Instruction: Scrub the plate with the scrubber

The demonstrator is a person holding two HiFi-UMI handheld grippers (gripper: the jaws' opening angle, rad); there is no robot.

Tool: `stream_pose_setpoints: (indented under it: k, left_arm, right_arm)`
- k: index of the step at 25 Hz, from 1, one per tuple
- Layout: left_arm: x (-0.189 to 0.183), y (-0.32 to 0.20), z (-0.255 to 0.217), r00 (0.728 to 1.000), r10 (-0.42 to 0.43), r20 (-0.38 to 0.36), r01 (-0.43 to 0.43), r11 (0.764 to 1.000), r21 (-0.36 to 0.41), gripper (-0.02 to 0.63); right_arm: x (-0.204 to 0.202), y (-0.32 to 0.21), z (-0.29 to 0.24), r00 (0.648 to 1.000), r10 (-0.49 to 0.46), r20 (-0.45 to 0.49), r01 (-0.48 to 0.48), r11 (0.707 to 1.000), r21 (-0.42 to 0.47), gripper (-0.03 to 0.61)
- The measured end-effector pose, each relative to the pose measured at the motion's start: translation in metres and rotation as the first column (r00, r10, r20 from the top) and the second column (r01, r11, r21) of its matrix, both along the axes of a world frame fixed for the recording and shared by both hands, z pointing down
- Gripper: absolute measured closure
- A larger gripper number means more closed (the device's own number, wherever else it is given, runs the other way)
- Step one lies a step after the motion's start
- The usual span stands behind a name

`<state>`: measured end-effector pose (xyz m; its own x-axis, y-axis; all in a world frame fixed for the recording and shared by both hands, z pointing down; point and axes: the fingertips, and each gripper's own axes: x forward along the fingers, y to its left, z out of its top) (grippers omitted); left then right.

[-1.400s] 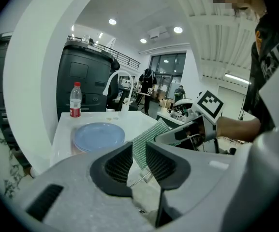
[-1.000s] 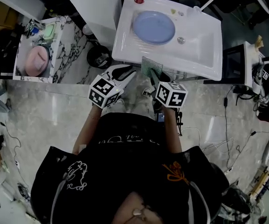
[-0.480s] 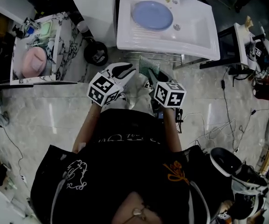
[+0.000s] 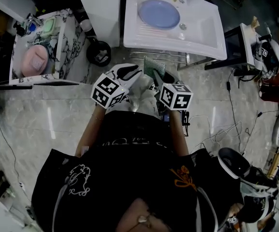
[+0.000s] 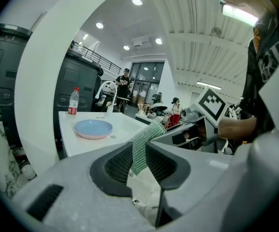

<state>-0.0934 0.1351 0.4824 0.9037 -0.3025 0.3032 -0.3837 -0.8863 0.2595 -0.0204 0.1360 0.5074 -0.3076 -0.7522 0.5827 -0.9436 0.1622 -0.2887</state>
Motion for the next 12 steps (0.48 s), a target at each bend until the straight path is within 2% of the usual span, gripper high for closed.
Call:
stream_pose_setpoints:
  k: [12]
  left_arm:
    - [-0.0075, 0.0039, -0.0046, 1.0, -0.014, -0.012, 0.015, 1.0, 0.02, 0.526]
  right_arm:
    - [-0.0055, 0.0032, -0.0054, 1.0, -0.019, -0.024, 0.019, 1.0, 0.017, 0.486]
